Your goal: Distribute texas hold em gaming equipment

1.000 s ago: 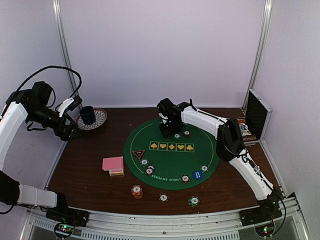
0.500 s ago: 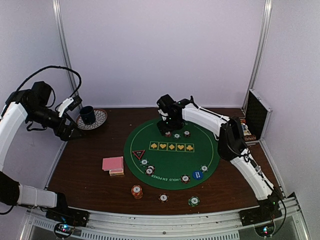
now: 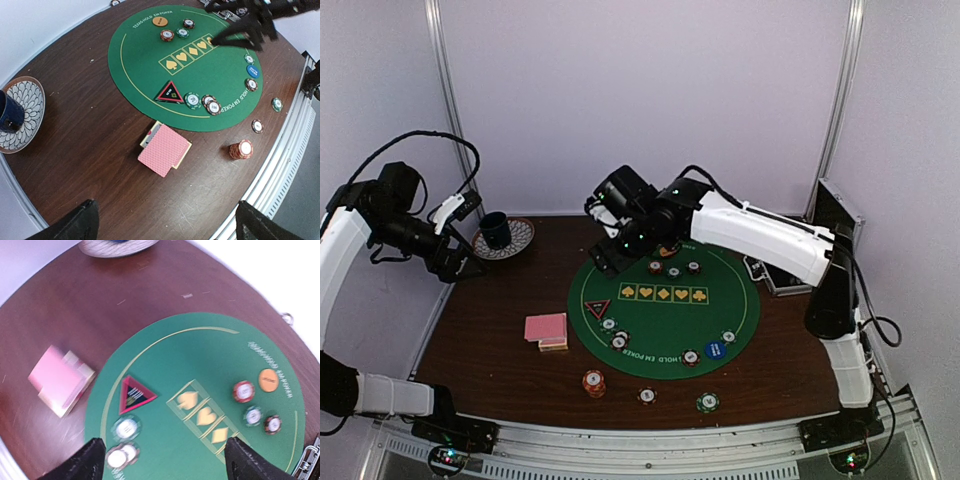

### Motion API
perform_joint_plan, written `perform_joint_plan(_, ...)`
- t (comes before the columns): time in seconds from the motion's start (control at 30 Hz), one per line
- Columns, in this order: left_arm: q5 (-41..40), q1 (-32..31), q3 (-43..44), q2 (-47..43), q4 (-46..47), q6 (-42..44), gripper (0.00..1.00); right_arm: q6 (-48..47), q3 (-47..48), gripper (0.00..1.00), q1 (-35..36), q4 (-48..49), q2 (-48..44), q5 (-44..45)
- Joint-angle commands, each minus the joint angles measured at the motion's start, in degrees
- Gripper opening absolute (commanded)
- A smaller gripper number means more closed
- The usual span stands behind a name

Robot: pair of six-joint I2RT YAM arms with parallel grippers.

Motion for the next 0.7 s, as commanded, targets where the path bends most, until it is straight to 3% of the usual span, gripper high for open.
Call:
perform_joint_plan(0.0,0.9,-0.3,1.1,-0.6,1.2,-0.6,0.98,0.9,-10.7,0.88,7.2,0.5,-5.2,0.2)
perform_joint_plan(0.3,1.7,-0.3,1.3,-1.0,1.2,-1.2,0.98,4.7,-17.4,0.94,17.5,0.6,-4.5,-6.6)
perform_joint_plan(0.67,2.3,-0.3,1.8,-1.3,1.5,-1.8,0.97,5.4,-16.1,0.90,19.7,-0.4,1.1,-6.8)
